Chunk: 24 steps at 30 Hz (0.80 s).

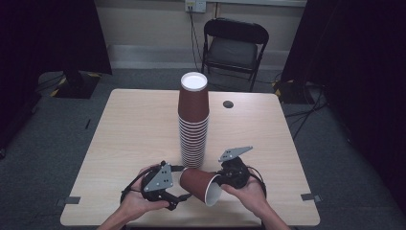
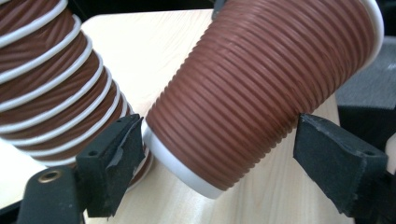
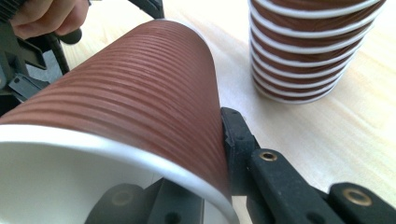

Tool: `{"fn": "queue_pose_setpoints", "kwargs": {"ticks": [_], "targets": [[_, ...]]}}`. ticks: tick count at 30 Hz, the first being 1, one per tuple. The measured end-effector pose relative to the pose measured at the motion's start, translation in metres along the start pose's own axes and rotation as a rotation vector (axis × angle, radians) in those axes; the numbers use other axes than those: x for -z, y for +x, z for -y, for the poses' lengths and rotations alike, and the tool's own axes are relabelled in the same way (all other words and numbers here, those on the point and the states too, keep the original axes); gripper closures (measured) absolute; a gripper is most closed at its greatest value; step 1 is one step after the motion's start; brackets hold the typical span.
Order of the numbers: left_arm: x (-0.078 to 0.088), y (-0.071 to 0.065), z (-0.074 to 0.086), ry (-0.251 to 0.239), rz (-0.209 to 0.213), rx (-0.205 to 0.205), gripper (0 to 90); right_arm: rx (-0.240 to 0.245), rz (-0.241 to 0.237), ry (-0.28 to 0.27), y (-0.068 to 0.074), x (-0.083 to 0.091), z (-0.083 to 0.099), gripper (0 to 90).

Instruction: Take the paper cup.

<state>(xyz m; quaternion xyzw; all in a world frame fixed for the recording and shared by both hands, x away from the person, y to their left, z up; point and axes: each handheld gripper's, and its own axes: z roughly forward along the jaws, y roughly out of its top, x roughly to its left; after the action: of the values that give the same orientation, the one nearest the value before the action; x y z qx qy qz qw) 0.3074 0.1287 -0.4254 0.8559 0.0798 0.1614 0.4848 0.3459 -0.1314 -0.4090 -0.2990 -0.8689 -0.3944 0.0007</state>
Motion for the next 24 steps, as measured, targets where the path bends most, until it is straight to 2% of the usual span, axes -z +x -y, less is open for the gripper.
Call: {"fn": "queue_pose_setpoints", "kwargs": {"ticks": [5,8,11,14,21,24], "targets": [[-0.007,-0.006,0.0,0.02,0.032,-0.075,14.7,-0.023,-0.026,0.074,-0.002,-0.006,-0.003,86.5],[-0.012,-0.01,0.001,0.065,0.045,-0.111,14.0,-0.032,-0.044,0.093,-0.001,-0.008,-0.005,87.0],[-0.016,-0.013,0.0,0.088,0.047,-0.12,12.8,-0.034,-0.064,0.097,0.0,-0.01,-0.007,87.7],[-0.021,-0.015,-0.001,0.085,0.056,-0.115,10.4,-0.034,-0.074,0.098,0.003,-0.013,-0.009,87.8],[-0.023,-0.02,0.0,0.103,0.003,-0.137,10.7,-0.064,-0.083,0.104,0.003,-0.015,-0.013,87.9],[-0.026,-0.021,0.0,0.115,-0.011,-0.162,10.9,-0.077,-0.083,0.115,0.003,-0.017,-0.015,87.9]]}}
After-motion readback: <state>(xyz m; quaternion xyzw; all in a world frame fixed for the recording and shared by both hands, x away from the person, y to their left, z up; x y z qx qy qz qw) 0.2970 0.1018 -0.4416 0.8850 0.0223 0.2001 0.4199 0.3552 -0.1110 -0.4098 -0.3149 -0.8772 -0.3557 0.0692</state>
